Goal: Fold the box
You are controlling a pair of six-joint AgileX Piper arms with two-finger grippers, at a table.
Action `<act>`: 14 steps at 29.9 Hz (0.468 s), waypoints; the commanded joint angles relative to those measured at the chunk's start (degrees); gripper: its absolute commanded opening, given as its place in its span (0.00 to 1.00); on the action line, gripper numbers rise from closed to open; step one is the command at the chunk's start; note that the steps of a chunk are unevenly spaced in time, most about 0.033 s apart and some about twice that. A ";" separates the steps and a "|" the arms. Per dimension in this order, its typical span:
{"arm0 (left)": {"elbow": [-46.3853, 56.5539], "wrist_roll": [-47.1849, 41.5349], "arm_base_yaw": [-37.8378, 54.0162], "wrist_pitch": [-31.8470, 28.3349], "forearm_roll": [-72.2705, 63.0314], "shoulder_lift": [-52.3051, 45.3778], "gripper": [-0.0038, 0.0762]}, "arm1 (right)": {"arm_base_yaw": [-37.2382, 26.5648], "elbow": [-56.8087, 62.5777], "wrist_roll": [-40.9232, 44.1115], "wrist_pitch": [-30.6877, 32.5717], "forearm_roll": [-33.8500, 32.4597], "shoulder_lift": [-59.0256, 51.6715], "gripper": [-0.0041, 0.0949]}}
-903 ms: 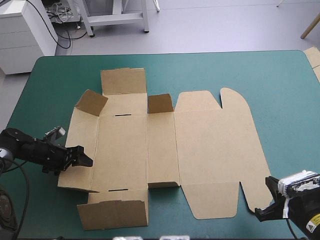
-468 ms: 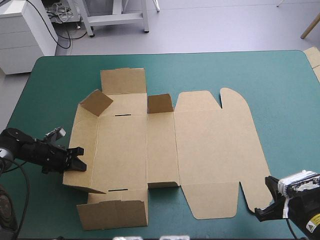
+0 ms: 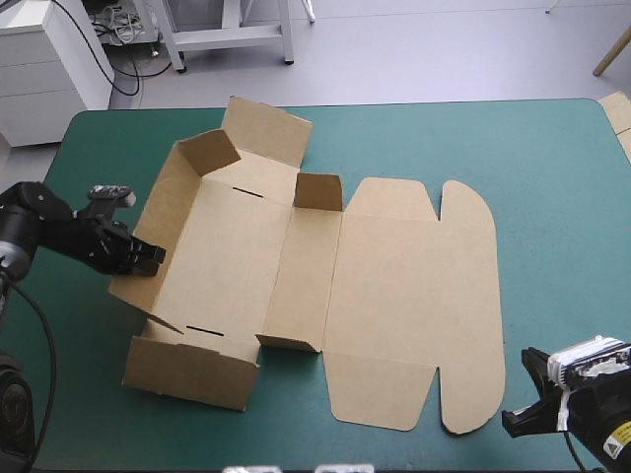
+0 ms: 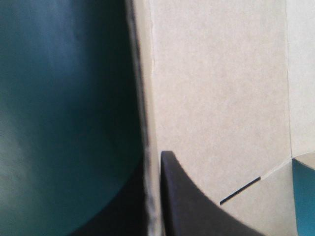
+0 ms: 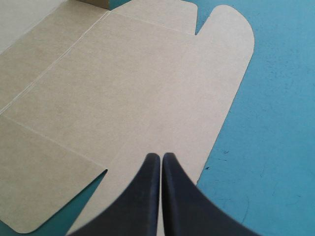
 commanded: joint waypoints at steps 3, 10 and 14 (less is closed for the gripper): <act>-15.95 0.48 -11.96 1.52 11.68 1.19 0.04 | -0.24 -1.35 -0.34 -2.96 0.32 0.55 0.04; -28.64 3.71 -26.78 -3.98 28.70 6.64 0.04 | -0.24 -1.35 -0.34 -2.96 0.43 0.55 0.04; -29.84 9.87 -33.30 -6.91 36.36 7.92 0.04 | -0.24 -1.35 -0.12 -2.96 0.66 0.55 0.04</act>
